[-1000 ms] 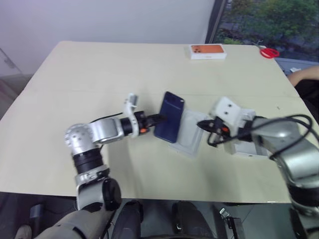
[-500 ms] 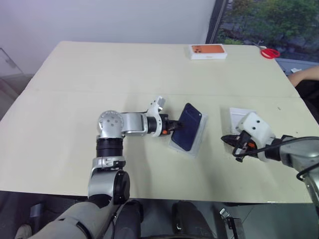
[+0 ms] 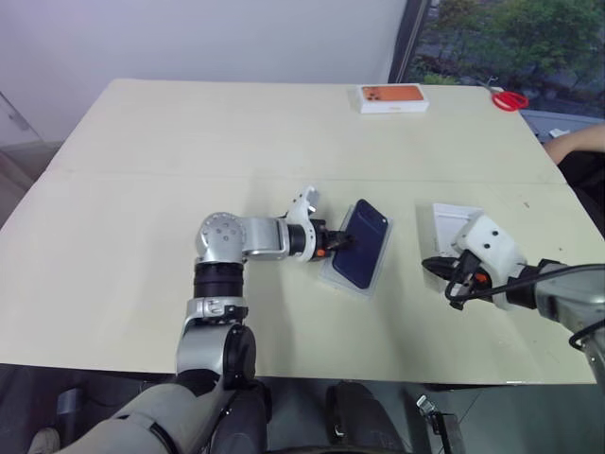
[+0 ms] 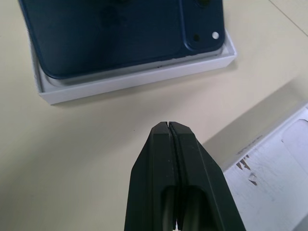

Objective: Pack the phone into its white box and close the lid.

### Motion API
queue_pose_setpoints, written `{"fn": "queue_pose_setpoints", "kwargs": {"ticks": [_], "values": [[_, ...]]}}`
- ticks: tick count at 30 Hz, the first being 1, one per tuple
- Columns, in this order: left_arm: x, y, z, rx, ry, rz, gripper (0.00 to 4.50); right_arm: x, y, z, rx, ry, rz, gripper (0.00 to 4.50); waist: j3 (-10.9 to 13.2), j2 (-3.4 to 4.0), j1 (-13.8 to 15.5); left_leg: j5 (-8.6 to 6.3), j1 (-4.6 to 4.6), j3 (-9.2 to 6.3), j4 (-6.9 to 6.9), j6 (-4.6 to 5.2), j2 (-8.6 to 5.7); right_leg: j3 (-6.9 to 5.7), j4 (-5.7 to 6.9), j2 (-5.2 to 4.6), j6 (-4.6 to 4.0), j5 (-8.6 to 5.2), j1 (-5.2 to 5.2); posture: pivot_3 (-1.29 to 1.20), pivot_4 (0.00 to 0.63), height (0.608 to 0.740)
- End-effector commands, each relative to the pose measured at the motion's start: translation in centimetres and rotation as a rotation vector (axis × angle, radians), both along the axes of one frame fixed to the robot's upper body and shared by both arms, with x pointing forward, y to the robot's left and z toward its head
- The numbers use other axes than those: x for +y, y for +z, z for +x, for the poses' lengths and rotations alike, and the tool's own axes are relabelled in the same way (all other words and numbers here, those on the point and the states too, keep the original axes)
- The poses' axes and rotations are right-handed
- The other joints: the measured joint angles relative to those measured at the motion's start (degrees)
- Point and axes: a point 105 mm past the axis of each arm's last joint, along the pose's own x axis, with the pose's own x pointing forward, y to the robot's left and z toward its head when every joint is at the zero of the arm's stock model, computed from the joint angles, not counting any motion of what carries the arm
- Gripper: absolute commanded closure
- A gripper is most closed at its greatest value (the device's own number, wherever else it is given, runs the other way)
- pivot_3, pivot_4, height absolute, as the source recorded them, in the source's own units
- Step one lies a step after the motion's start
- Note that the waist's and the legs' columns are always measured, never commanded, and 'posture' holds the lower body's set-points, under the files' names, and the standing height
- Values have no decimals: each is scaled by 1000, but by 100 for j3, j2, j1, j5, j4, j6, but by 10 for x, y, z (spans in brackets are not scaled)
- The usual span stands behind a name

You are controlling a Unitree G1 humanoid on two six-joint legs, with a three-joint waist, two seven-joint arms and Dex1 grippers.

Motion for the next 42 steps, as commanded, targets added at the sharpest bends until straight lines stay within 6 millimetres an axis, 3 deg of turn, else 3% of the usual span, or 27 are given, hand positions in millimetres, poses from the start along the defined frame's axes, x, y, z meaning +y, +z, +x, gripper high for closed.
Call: {"fn": "queue_pose_setpoints", "kwargs": {"ticks": [1, 12, 20, 30, 34, 36, 39, 42], "values": [[-7, 16, 2, -48, -18, -42, 4467, 12, 12, -4, -52, 59, 16, 4500, 0, 0, -1, 0, 0, 0, 0, 0, 0, 0, 0, 0, 0, 0, 0, 0, 150, 740], [-10, 16, 2, -41, -31, -45, 4467, 19, 16, -6, -63, 83, 64, 4500, 0, 0, 0, 0, 1, -1, 3, 0, 0, -1, 1, 0, 0, 0, 2, 0, 150, 740], [-2, 19, 1, -85, -49, -1, 792, 21, 17, -4, -66, 87, 67, 4500, 0, 0, 0, 0, 1, -1, 4, 0, 0, -1, 2, 0, 0, 0, 3, 0, 150, 740], [40, 50, -5, -277, -80, 85, 792, 22, 19, -1, -75, 95, 68, 4500, -1, 3, -11, 2, 5, -3, 5, -2, 3, -2, 7, 2, 0, 0, 7, 0, 150, 740], [84, 59, 3, -443, -8, 248, 792, 18, 17, 3, -76, 72, 57, 4500, -2, 5, -43, 3, 6, -3, 2, -6, 5, -2, 8, 3, 0, 0, 4, 0, 150, 740], [92, 59, 5, -515, 0, 299, 792, 18, 16, 5, -74, 64, 56, 4500, -2, 6, -33, 4, 9, -3, -2, -7, 7, -1, 8, 4, 0, 0, 4, 0, 150, 740], [97, 37, 3, -705, -74, 474, 1602, 14, 4, 13, -54, 0, 26, 4500, -4, 9, -4, 18, 12, 0, -2, -31, 7, -1, 6, -1, -1, 0, 10, 0, 150, 740], [87, 7, -7, -796, -236, 559, 3039, 19, -7, 17, -23, -17, 17, 4500, -3, 8, 24, 6, 11, 2, 1, -11, 4, -1, 0, -5, -3, -1, 14, 0, 150, 740]]}}
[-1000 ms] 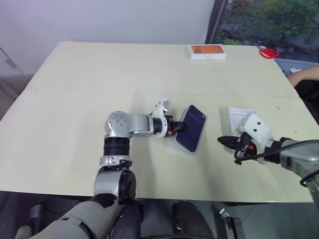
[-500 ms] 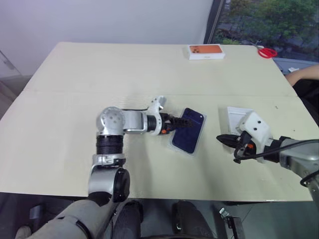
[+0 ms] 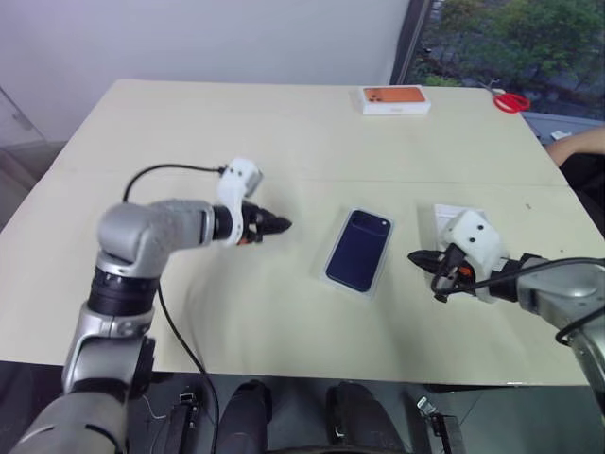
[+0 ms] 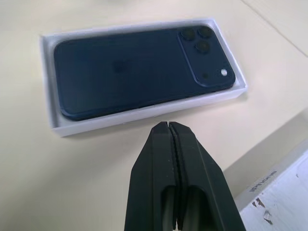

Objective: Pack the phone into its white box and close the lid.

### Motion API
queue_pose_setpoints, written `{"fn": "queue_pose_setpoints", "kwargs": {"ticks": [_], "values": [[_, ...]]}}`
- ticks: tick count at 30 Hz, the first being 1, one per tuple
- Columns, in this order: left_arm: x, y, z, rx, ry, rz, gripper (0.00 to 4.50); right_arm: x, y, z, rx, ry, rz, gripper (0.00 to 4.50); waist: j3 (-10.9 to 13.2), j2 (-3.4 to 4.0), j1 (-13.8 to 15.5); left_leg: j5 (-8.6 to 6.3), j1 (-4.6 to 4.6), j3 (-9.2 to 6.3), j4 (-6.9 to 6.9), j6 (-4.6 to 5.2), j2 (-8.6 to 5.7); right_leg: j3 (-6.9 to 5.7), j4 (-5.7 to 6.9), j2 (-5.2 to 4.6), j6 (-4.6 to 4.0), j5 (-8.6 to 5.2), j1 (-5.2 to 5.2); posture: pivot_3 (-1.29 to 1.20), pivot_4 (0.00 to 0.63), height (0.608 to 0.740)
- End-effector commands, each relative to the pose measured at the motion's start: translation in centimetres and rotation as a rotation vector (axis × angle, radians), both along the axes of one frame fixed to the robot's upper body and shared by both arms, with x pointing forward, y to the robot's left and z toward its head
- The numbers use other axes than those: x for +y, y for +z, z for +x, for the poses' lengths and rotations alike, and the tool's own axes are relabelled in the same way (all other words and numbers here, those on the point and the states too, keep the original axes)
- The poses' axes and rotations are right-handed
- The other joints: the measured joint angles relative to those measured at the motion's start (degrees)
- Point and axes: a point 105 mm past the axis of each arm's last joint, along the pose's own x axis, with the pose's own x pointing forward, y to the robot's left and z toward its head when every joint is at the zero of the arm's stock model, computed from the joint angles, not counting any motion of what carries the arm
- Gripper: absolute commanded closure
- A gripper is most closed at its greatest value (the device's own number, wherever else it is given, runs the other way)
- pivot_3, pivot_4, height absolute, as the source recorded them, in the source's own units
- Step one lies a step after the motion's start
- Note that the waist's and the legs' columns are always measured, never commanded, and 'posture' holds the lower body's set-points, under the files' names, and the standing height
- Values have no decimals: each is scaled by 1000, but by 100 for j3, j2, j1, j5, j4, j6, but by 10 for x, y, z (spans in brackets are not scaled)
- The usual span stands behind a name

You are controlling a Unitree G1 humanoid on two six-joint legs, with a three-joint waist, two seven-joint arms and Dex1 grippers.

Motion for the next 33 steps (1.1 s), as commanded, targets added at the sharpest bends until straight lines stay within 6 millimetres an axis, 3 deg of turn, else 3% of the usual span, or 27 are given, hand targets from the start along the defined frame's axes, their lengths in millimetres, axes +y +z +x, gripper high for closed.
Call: {"fn": "queue_pose_setpoints", "kwargs": {"ticks": [1, 3, 6, 15, 21, 33], "values": [[-27, -12, -11, -94, -192, 62, 3545, 6, -3, 4, -4, -11, -14, 4500, 1, -1, 20, 0, -2, 0, 0, 1, 0, 0, 0, 0, 0, 0, -1, 0, 150, 740], [-33, -26, -11, -97, -240, 121, 4435, 10, -9, 5, 16, -20, -18, 4500, 1, -2, 38, -1, -11, -2, 6, 3, 0, -2, 0, 0, -1, 0, -7, 0, 150, 740], [-43, -45, -11, -119, -335, 234, 4435, 17, -17, 6, 27, -19, -46, 4500, 1, -1, 23, -1, -9, 1, 7, 16, 0, -1, 1, 3, -1, 0, -6, 0, 150, 740], [-86, -44, -38, -88, -588, 126, 4435, 28, -25, 1, 59, 18, -81, 4500, -2, 4, 2, 3, -10, 2, 10, 32, 0, -3, 1, 4, 1, 0, -3, 0, 150, 740], [-104, -45, -52, -54, -667, 81, 4435, 25, -25, -7, 77, 43, -96, 4500, -2, 4, -12, 2, -9, 1, 11, 35, 0, -4, 2, 4, 1, 0, -2, 0, 150, 740], [-126, -43, -58, -40, -691, 45, 4435, 7, -28, -12, 107, 15, -126, 4500, -2, 4, -12, 2, -8, 0, 11, 38, 1, -3, 3, 5, 1, 0, -2, 0, 150, 740]]}}
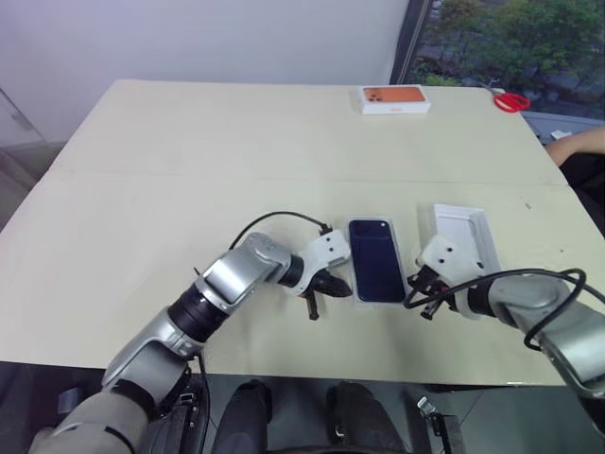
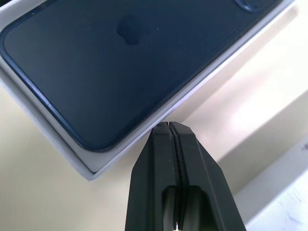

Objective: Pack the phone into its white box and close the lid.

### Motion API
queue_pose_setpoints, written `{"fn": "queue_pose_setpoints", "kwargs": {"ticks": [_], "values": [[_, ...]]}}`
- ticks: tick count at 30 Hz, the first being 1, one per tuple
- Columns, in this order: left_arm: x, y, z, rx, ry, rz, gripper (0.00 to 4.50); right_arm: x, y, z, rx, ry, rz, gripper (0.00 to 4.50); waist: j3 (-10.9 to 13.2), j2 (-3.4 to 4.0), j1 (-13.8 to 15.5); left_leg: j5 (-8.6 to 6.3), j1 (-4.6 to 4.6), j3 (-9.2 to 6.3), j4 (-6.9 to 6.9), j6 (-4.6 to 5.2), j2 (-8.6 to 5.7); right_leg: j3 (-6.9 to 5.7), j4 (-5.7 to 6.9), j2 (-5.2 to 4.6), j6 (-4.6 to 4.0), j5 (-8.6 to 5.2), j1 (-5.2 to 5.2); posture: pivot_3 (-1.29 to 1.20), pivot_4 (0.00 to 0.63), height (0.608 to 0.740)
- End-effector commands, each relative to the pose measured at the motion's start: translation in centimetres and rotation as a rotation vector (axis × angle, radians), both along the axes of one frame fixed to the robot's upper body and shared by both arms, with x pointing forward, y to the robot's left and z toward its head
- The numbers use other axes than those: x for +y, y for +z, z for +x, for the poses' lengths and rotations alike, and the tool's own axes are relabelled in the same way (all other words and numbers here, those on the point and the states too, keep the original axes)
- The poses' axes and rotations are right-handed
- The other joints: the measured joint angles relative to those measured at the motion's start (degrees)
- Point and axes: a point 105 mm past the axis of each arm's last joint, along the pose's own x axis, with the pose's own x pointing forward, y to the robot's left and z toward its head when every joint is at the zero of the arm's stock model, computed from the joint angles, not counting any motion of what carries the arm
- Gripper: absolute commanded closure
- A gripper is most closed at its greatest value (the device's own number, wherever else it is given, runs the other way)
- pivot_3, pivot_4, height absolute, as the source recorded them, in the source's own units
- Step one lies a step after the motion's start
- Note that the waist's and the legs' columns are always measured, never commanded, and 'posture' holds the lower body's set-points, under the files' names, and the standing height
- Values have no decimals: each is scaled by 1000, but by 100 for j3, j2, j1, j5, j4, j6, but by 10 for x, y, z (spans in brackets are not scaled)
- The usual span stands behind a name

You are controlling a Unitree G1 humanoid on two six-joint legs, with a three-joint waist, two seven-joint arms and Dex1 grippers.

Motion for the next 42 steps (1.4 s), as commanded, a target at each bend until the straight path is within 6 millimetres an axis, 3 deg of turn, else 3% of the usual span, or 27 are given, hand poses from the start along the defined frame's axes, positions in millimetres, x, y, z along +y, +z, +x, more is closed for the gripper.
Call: {"fn": "queue_pose_setpoints", "kwargs": {"ticks": [1, 7, 8, 10, 14, 17, 23, 26, 33, 36, 42], "values": [[-14, 10, -2, -32, -33, -35, 4435, 9, 9, -4, -29, 64, 15, 4500, 0, 0, 0, 0, 0, 0, 0, 0, 0, 0, 0, 0, 0, 0, 0, 0, 150, 740], [-3, 18, 2, -29, -4, -59, 4435, 0, 19, 0, -68, 54, -17, 4500, 0, 0, 0, 0, 1, 0, 2, 0, 0, 0, 0, 0, 0, 0, 3, 0, 150, 740], [2, 20, 5, -31, 15, -73, 4485, -5, 25, 4, -81, 21, -7, 4241, 0, 0, 0, 0, 1, -1, 2, 1, 0, 0, 1, 0, 0, 0, 2, 0, 150, 740], [9, 24, 7, -33, 42, -95, 4500, -13, 34, 8, -91, -25, 16, 3632, 0, 2, -18, 0, 1, 0, 1, 0, 2, 0, 2, 1, 0, 0, 0, 0, 150, 740], [45, 46, 17, -132, 127, -177, 4500, -18, 59, 19, -127, -99, 97, 1479, -1, 6, -58, 0, 5, 0, -2, 1, 7, 2, 7, 4, 0, 0, -1, 0, 150, 740], [68, 53, 17, -192, 155, -220, 4500, -29, 62, 34, -117, -239, 109, 58, -5, 14, -33, 1, 10, 1, -5, 0, 13, 5, 10, 9, -3, 1, -2, 0, 150, 740], [102, 54, -1, -380, 92, -332, 4500, -39, 51, 50, 20, -427, 153, 58, -4, 15, 19, 1, -2, 9, -3, 0, 7, 4, 0, -9, -3, 1, -5, 0, 150, 740], [107, 53, -11, -324, 76, -389, 4500, -47, 40, 50, 70, -487, 99, 58, -4, 16, 35, 1, -4, 10, -2, 0, 7, 3, -1, -12, -4, 1, -7, 0, 150, 740], [108, 61, -26, -264, 36, -486, 4500, -44, 31, 49, 145, -544, 130, 58, -6, 21, -37, 1, -1, 10, -4, 5, 9, 3, 5, -3, -4, 2, -8, 0, 150, 740], [109, 61, -25, -272, 45, -483, 4500, -41, 29, 50, 154, -547, 158, 881, -6, 21, -36, 1, 0, 8, -5, 5, 10, 3, 7, 1, -3, 2, -9, 0, 150, 740], [109, 62, -22, -273, 53, -484, 4500, -44, 29, 54, 136, -591, 188, 3963, -6, 21, -22, 1, -1, 10, -4, 6, 9, 3, 7, 0, -3, 2, -9, 0, 150, 740]]}}
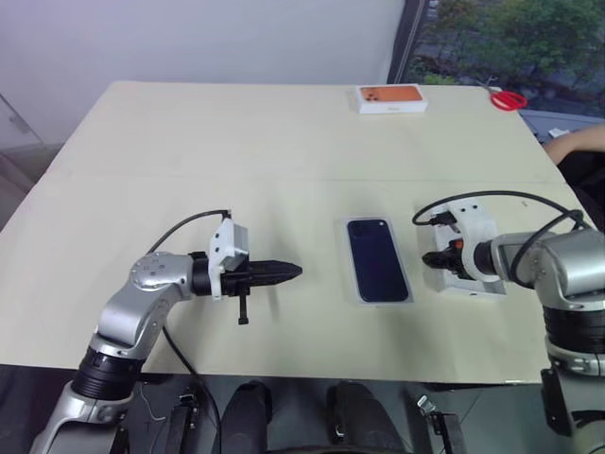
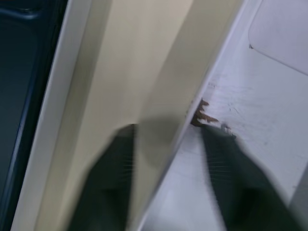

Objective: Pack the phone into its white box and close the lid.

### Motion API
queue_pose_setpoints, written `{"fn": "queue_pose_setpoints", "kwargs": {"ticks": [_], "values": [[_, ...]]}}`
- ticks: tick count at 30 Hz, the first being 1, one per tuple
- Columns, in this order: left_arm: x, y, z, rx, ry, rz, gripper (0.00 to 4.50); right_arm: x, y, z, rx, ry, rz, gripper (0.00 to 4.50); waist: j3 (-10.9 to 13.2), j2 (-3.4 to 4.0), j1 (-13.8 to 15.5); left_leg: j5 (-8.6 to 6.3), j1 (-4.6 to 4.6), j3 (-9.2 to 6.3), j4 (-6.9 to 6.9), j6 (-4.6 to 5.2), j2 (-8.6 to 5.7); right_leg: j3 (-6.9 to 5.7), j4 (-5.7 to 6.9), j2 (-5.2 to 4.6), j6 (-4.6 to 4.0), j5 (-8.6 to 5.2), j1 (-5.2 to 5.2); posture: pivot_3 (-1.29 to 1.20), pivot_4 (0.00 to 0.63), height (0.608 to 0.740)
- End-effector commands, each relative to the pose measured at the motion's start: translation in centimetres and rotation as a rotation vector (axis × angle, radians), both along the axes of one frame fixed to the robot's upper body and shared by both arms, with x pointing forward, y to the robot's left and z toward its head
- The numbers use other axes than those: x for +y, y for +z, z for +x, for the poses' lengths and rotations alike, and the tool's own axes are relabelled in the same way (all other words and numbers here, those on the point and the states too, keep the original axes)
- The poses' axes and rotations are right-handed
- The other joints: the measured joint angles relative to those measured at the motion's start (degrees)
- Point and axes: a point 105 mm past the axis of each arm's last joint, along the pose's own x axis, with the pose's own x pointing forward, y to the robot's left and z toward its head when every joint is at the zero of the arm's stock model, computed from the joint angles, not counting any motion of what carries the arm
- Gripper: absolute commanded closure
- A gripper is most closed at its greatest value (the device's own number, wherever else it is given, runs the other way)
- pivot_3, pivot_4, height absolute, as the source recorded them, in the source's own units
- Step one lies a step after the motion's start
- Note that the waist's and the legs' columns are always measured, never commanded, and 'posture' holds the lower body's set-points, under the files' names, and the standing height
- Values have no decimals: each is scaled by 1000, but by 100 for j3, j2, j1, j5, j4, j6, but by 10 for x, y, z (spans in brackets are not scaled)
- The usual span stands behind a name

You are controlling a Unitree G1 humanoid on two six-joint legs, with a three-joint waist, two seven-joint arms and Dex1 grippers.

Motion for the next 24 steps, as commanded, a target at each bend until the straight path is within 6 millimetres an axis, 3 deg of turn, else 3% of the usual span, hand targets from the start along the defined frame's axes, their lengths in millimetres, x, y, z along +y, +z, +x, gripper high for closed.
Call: {"fn": "queue_pose_setpoints", "kwargs": {"ticks": [1, 4, 8, 13, 17, 24], "values": [[2, 9, 2, -30, 10, -22, 4500, -5, 15, 4, -59, -35, -1, 4471, 0, 0, 3, 0, 0, 0, 0, 0, 0, 0, 0, 0, 0, 0, 0, 0, 150, 740], [3, 9, 6, -26, 28, -26, 4500, -4, 23, 7, -91, -37, 31, 4471, 0, 1, 2, 0, 0, 0, 0, 0, 0, 0, 0, 0, 0, 0, 0, 0, 150, 740], [8, 8, 15, -20, 87, -44, 4500, 7, 51, 15, -188, -4, 134, 4471, 3, 6, -23, 0, 0, 1, -2, 0, 0, 1, 1, 1, 0, 0, -2, 0, 150, 740], [22, 5, 30, -12, 180, -53, 4500, 57, 87, 10, -252, 230, 486, 4471, 3, 7, -16, 0, 0, -3, -7, 1, 5, -1, 2, 6, 0, 0, -4, 0, 150, 740], [31, 7, 41, -9, 234, -61, 4500, 99, 88, -11, -141, 402, 752, 4471, 3, 6, -7, 0, -1, 0, -4, 2, 4, -1, 1, 2, 0, 0, -2, 0, 150, 740], [35, 7, 50, -15, 269, -55, 4500, 153, 74, -33, -67, 365, 990, 4471, 4, 5, -57, -3, -8, 3, 2, 15, 3, 1, 0, 0, 1, 0, -3, 0, 150, 740]]}}
